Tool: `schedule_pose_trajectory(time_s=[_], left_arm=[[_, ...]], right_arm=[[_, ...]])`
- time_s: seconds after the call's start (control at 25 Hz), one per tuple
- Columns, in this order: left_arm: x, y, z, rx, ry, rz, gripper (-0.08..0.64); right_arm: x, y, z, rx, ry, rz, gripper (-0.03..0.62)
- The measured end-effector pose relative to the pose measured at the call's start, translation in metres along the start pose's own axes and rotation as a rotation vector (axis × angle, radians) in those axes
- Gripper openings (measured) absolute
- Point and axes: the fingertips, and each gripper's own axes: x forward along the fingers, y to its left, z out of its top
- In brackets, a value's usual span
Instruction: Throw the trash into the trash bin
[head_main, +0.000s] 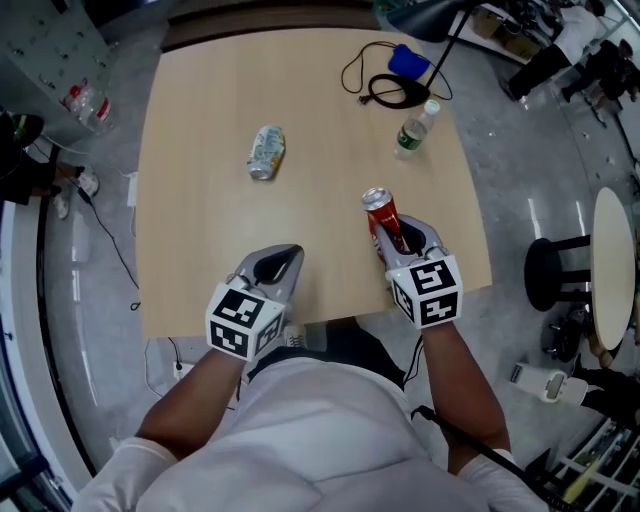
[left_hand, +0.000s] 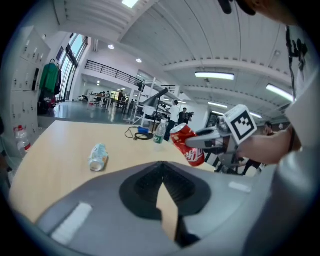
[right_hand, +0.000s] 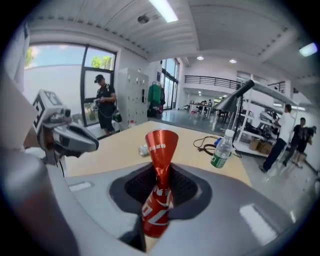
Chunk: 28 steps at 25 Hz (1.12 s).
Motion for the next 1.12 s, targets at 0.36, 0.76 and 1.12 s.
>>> schedule_pose_trajectory(time_s=[0.36,0.76,1.12], left_arm=[[-0.02,-0.022,0.017,0.05,-0.058,-0.044,0.008],[-0.009,-0.075,0.031,0.137,-0.053,-0.197,0.008],[0.018,-0.147,0.052,0.187,-0.088,-0.298,0.008]], right_arm=[[-0.076,0.029,0.004,0.216,-0.159,-0.035,0.075],[-0.152,0.027,-0.005,0.332,-0.28,-0.12,0.075],[-0.235,-0.003,-0.033,0.373,-0.34,-0.225,0.075]])
